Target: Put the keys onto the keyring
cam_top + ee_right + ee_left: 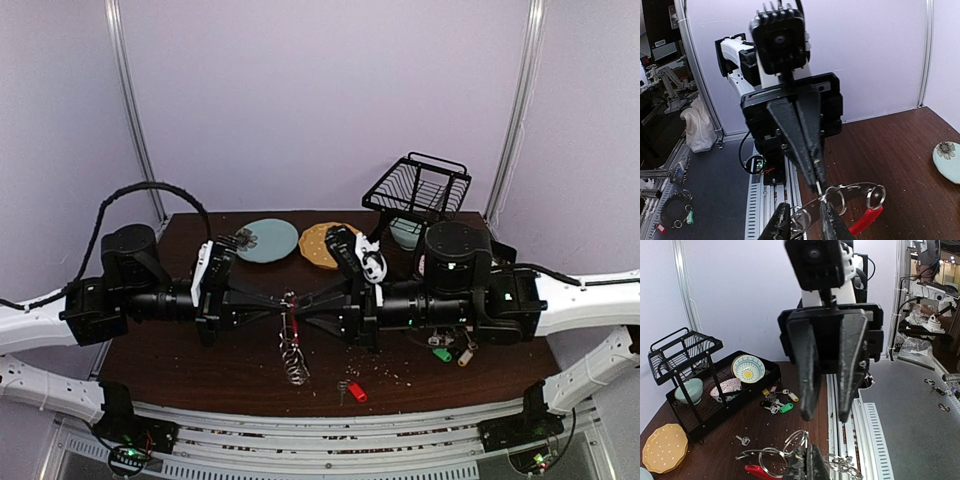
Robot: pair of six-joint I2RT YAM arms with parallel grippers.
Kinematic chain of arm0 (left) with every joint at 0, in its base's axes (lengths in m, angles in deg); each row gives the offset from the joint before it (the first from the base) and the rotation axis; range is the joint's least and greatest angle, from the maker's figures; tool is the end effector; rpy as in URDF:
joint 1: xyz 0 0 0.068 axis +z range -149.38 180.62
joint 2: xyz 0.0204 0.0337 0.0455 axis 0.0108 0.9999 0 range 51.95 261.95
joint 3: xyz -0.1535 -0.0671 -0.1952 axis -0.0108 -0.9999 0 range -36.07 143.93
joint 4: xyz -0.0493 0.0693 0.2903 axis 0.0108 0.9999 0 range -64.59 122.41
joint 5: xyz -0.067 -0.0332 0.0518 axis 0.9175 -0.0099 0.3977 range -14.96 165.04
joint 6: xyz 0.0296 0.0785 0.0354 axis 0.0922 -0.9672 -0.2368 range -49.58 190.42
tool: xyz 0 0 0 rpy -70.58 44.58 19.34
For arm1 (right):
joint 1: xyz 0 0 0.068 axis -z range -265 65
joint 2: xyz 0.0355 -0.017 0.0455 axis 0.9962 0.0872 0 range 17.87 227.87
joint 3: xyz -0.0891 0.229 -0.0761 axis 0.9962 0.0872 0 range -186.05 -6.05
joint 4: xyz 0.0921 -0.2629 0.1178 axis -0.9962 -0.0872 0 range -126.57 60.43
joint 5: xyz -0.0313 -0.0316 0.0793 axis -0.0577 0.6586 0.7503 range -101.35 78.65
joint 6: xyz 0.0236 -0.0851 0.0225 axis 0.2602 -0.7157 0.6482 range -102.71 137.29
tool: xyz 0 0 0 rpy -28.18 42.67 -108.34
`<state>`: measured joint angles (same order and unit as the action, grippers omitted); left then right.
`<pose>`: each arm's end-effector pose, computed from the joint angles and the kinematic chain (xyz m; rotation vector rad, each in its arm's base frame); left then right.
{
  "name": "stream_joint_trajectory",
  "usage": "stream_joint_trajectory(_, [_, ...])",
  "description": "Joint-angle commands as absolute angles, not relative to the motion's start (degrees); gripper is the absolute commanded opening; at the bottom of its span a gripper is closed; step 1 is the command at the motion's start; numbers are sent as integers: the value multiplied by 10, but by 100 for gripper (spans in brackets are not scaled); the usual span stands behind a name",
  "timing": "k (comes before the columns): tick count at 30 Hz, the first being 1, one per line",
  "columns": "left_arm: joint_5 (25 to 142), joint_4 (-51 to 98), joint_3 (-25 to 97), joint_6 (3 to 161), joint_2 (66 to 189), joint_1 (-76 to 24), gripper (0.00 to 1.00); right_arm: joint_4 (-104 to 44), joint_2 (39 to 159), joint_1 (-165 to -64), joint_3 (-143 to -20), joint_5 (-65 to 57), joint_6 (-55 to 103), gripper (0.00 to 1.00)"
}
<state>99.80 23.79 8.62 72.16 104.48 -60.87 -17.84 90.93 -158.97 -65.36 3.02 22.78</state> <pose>0.1181 -0.2890 0.3144 1.1908 1.3692 -1.1699 0.0896 0.3853 0.3349 -1.1591 1.3250 1.2477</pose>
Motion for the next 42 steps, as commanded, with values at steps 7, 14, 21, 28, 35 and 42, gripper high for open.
stream_joint_trajectory(7, [1000, 288, 126, 671, 1064, -608, 0, -177, 947, -1579, -681, 43, 215, 16])
stream_joint_trajectory(14, [997, 309, 138, 659, 1062, -608, 0, -218, 956, -1579, -696, 30, 191, 10])
stream_joint_trajectory(21, [1004, 308, 140, 659, 1068, -608, 0, -265, 976, -1578, -722, 42, 170, 16])
stream_joint_trajectory(28, [994, 308, 136, 660, 1064, -608, 0, -265, 941, -1573, -704, 34, 166, 24])
stream_joint_trajectory(35, [979, 299, 128, 674, 1060, -608, 0, -260, 868, -1571, -649, 26, 172, 33])
stream_joint_trajectory(42, [998, 291, 133, 675, 1065, -608, 0, -223, 909, -1573, -632, 97, 199, 25])
